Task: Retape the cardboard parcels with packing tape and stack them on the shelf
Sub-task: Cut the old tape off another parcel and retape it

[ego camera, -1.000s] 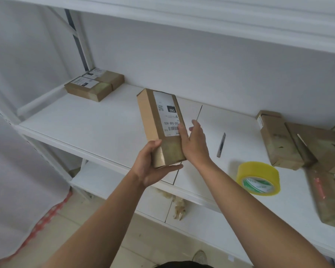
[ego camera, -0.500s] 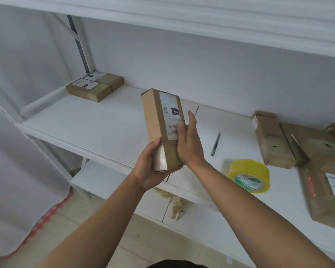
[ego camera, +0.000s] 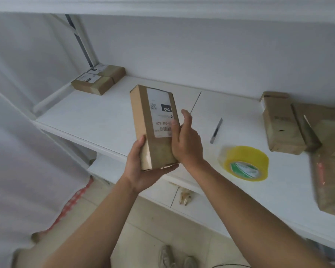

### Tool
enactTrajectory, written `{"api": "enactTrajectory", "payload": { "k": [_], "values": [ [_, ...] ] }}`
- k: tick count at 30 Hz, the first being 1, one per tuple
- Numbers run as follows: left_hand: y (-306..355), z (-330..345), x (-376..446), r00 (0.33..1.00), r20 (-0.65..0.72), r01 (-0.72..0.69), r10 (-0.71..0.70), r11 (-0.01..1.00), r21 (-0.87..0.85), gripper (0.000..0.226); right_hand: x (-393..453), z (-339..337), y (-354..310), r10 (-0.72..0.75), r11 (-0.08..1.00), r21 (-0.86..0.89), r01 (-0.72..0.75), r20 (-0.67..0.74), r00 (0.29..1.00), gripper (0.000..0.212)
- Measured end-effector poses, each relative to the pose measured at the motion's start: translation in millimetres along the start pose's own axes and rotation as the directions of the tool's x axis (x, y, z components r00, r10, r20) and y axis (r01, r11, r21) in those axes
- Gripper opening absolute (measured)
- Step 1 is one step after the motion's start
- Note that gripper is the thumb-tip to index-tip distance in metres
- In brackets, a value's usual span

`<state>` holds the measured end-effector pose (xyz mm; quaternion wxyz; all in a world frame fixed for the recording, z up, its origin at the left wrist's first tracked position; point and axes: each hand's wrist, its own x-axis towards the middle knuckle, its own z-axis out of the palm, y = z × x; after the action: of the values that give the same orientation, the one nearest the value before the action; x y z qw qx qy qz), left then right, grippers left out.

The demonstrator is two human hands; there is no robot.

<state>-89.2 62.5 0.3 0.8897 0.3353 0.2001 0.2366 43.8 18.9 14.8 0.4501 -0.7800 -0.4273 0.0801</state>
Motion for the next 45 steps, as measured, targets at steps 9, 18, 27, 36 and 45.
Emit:
{"api": "enactTrajectory", "payload": {
  "k": [9, 18, 27, 36, 45],
  "values": [
    [11, -15, -22, 0.990, -0.110, -0.086, 0.093, 0.994, 0.065, 0.062, -13, 50, -49, 0.243, 0.937, 0.214, -0.276, 0.171, 0.955, 0.067],
    [78, -95, -37, 0.974, -0.223, -0.026, 0.044, 0.996, 0.080, 0.062, -10, 128, -92, 0.173, 0.964, 0.180, -0.195, 0.126, 0.977, 0.043],
    [166, -171, -42, 0.916, -0.280, -0.172, 0.286, 0.914, 0.368, 0.058, -11, 207, -178, 0.209, 0.921, 0.299, -0.250, 0.163, 0.964, 0.048],
    [207, -199, -33, 0.714, -0.469, -0.016, 0.520, 0.682, 0.732, 0.059, -2, 242, -199, 0.247, 0.919, 0.304, -0.250, 0.050, 0.968, 0.040],
    [233, -234, 9, 0.792, -0.460, -0.015, 0.400, 0.767, 0.642, 0.041, 54, 273, -174, 0.299, 0.829, 0.428, -0.362, 0.208, 0.931, 0.044]
  ]
}}
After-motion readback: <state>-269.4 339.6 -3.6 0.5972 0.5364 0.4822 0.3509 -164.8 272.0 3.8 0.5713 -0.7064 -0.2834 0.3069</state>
